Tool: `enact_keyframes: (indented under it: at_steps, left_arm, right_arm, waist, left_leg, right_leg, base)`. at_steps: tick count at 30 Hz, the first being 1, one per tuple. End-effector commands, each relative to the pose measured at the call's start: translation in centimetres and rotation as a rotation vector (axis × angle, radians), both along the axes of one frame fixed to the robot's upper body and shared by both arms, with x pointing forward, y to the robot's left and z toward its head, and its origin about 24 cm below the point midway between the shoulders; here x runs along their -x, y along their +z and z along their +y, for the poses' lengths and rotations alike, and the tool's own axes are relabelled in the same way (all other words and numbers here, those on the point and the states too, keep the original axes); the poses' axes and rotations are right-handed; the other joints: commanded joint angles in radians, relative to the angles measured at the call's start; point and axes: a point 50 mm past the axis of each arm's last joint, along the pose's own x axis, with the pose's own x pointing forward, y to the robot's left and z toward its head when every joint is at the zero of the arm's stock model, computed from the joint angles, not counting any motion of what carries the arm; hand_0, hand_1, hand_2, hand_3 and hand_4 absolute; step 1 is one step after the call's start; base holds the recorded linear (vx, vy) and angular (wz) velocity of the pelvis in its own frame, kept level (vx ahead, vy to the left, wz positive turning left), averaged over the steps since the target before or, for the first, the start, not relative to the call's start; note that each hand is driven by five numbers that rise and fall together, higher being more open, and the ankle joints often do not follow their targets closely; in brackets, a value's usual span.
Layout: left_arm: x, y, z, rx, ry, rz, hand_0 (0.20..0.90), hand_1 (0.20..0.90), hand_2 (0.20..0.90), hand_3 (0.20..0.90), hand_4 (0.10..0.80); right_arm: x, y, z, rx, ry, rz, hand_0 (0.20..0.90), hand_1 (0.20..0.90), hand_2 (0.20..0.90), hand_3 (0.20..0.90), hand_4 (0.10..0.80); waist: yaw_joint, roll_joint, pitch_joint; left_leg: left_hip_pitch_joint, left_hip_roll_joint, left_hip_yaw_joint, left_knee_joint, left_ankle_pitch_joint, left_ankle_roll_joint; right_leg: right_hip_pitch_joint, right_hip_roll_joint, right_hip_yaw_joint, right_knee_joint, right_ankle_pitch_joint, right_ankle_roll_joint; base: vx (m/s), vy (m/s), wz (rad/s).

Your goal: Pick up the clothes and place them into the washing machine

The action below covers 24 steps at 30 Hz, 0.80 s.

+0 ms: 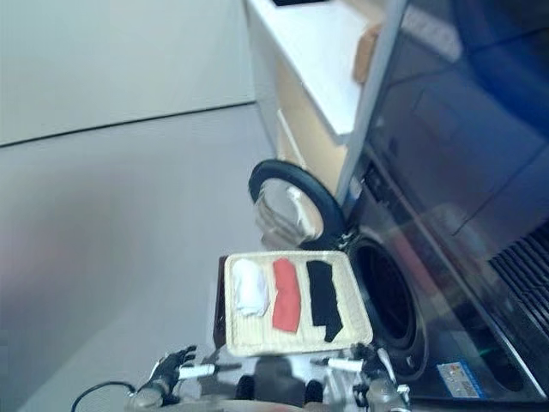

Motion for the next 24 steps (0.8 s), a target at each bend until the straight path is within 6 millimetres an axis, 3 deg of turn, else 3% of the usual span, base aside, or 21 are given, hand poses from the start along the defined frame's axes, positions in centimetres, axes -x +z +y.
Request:
enact_keyframes:
  at_steps: [1,3,4,6,9,14,15,17,18,24]
  left_arm:
    - [-5.5,2.7,1.2,-0.028,0.071,-0.224,0.9,0.9,0.9,0.9,0.8]
    - [-6.9,3.7,1.8,-0.039,0.118,-0.287,0.9,0.9,0.9,0.9,0.8]
    - [-6.9,3.7,1.8,-0.039,0.118,-0.287,0.9,0.9,0.9,0.9,0.8]
    - [-8.3,4.8,2.8,-0.065,0.166,-0.351,0.9,0.9,0.9,0.9,0.8]
    - [-8.9,5.5,4.4,-0.085,0.241,-0.375,0.9,0.9,0.9,0.9,0.8]
    - [-9.2,5.9,4.8,-0.089,0.275,-0.394,0.9,0.9,0.9,0.9,0.8]
    - [-9.2,5.9,4.8,-0.085,0.275,-0.393,0.9,0.9,0.9,0.9,0.8]
    - [-9.3,5.9,4.7,-0.084,0.275,-0.398,0.9,0.9,0.9,0.9,0.8]
    - [-9.5,6.0,4.4,-0.07,0.27,-0.409,0.9,0.9,0.9,0.9,0.8]
    - [-9.7,6.3,3.4,-0.039,0.243,-0.45,0.9,0.9,0.9,0.9,0.8]
  right_arm:
    - [-7.7,4.8,-0.3,0.072,0.035,-0.273,0.9,0.9,0.9,0.9,0.8]
    - [-9.9,6.5,-0.1,0.1,0.047,-0.344,0.9,0.9,0.9,0.9,0.8]
    - [-9.9,6.5,-0.1,0.1,0.047,-0.344,0.9,0.9,0.9,0.9,0.8]
    - [-12.8,9.2,0.2,0.117,0.049,-0.454,0.9,0.9,0.9,0.9,0.8]
    - [-14.7,11.3,0.2,0.149,0.059,-0.516,0.9,0.9,0.9,0.9,0.8]
    - [-16.5,14.0,-0.6,0.202,0.035,-0.585,0.9,0.9,0.9,0.9,0.8]
    - [-17.0,14.7,-0.9,0.214,0.022,-0.601,0.796,0.796,0.796,0.796,0.725]
    - [-17.2,15.2,-1.2,0.224,0.017,-0.609,0.9,0.9,0.9,0.9,0.8]
    - [-17.9,16.7,-2.0,0.254,0.0,-0.63,0.9,0.9,0.9,0.9,0.8]
    - [-19.3,20.1,-3.1,0.322,-0.033,-0.708,0.9,0.9,0.9,0.9,0.8]
  waist:
    - [0.009,-0.06,0.069]
    - [0.017,-0.059,0.095]
    - [0.017,-0.059,0.094]
    - [0.029,-0.061,0.117]
    - [0.04,-0.061,0.135]
    - [0.052,-0.05,0.152]
    - [0.054,-0.045,0.158]
    - [0.058,-0.043,0.162]
    - [0.069,-0.034,0.174]
    - [0.084,-0.016,0.203]
  left_leg:
    - [-0.12,0.022,-0.011,0.048,-0.008,-0.071]
    - [-0.178,0.019,-0.008,0.084,-0.011,-0.069]
    - [-0.178,0.019,-0.008,0.084,-0.011,-0.069]
    - [-0.248,0.016,-0.002,0.12,-0.016,-0.067]
    - [-0.303,0.013,-0.003,0.151,-0.024,-0.072]
    - [-0.355,0.015,-0.013,0.151,-0.016,-0.076]
    - [-0.365,0.013,-0.017,0.15,-0.014,-0.077]
    - [-0.375,0.012,-0.019,0.15,-0.012,-0.078]
    - [-0.398,0.008,-0.02,0.151,-0.008,-0.078]
    - [-0.457,0.002,-0.026,0.16,-0.001,-0.076]
  right_leg:
    - [-0.062,-0.061,0.021,0.072,-0.03,0.026]
    - [-0.13,-0.06,0.03,0.121,-0.032,0.019]
    - [-0.131,-0.06,0.03,0.121,-0.032,0.019]
    - [-0.204,-0.05,0.038,0.165,-0.035,0.019]
    - [-0.256,-0.046,0.037,0.188,-0.04,0.018]
    - [-0.311,-0.046,0.031,0.194,-0.04,0.018]
    - [-0.326,-0.045,0.03,0.198,-0.04,0.017]
    - [-0.335,-0.043,0.03,0.199,-0.041,0.016]
    - [-0.357,-0.043,0.026,0.201,-0.04,0.014]
    - [-0.42,-0.045,0.027,0.217,-0.039,0.013]
  base:
    - [-0.246,-0.012,-0.12]
    - [-0.158,0.0,0.05]
    - [-0.104,0.0,-0.06]
    - [-0.107,-0.004,-0.13]
    - [-0.04,-0.009,-0.05]
    - [0.003,-0.004,0.02]
    - [-0.003,0.002,0.06]
    - [-0.016,0.012,0.1]
    - [-0.023,0.01,0.07]
    - [-0.01,0.017,0.04]
